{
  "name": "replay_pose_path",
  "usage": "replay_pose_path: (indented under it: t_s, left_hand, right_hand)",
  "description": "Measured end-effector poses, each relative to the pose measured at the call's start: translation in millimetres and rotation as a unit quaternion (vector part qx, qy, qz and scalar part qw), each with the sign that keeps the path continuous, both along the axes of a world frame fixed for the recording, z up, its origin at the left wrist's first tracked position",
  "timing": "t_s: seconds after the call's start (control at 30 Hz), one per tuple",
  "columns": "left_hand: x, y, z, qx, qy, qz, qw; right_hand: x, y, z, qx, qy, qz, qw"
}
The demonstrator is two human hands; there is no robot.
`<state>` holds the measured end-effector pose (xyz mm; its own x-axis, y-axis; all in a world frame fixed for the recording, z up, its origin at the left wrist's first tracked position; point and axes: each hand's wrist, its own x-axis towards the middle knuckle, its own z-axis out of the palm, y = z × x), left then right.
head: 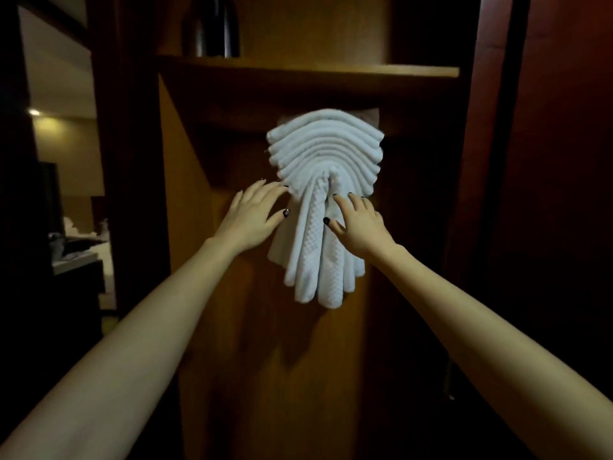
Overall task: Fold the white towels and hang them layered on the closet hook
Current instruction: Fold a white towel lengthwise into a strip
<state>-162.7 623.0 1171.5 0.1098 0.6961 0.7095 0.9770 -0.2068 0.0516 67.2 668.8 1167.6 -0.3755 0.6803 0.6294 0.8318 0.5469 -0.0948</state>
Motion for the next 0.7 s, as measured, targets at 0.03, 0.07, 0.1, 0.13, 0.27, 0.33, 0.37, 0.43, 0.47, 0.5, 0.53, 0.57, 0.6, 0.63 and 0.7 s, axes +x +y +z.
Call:
replay_pose_path:
  t_s: [0.03,0.07,0.1,0.13,0.27,0.33,0.37,0.43,0.47,0.5,0.53,0.57,0.6,0.63,0.7]
  left_hand:
    - [-1,-15,-14,-0.016,0.001,0.001,1.0]
    - [-3,-29,-28,-0.032,0.002,0.004,0.999]
    - [-6,-42,-43,-0.047,0.005,0.008,0.999]
    - [-10,-55,-59,-0.063,0.008,0.015,0.998]
    - [-44,-105,-123,-0.136,0.008,0.033,0.99]
    - [-74,-128,-156,-0.167,-0.003,0.048,0.985]
    - [-91,-139,-173,-0.184,-0.012,0.06,0.981]
    - [-127,-163,-207,-0.219,-0.05,0.083,0.971]
    - [-145,-175,-224,-0.23,-0.075,0.093,0.966]
    - [-164,-188,-240,-0.239,-0.097,0.103,0.961]
    - [-185,-202,-255,-0.246,-0.113,0.114,0.956]
    - [-206,-218,-270,-0.254,-0.125,0.125,0.951]
    - [-229,-234,-285,-0.264,-0.138,0.138,0.945]
    - [-252,-251,-301,-0.275,-0.149,0.156,0.937]
    - [-296,-287,-334,-0.303,-0.174,0.202,0.915]
  right_hand:
    - [-6,-11,-11,-0.017,0.0,0.008,1.0]
    - [-14,-21,-23,-0.035,-0.002,0.015,0.999]
    - [-24,-30,-37,-0.054,-0.007,0.022,0.998]
    - [-35,-37,-52,-0.074,-0.016,0.028,0.997]
    - [-85,-64,-121,-0.166,-0.064,0.057,0.982]
    - [-112,-75,-156,-0.202,-0.086,0.07,0.973]
    - [-128,-81,-172,-0.224,-0.094,0.081,0.967]
    - [-163,-96,-205,-0.272,-0.108,0.116,0.949]
    - [-183,-103,-221,-0.291,-0.115,0.138,0.94]
    - [-205,-112,-236,-0.305,-0.122,0.161,0.931]
    - [-229,-121,-250,-0.316,-0.129,0.182,0.922]
    - [-255,-132,-264,-0.325,-0.135,0.199,0.914]
    - [-281,-143,-278,-0.333,-0.143,0.215,0.907]
    - [-308,-155,-290,-0.338,-0.154,0.231,0.899]
    - [-361,-179,-311,-0.346,-0.185,0.257,0.883]
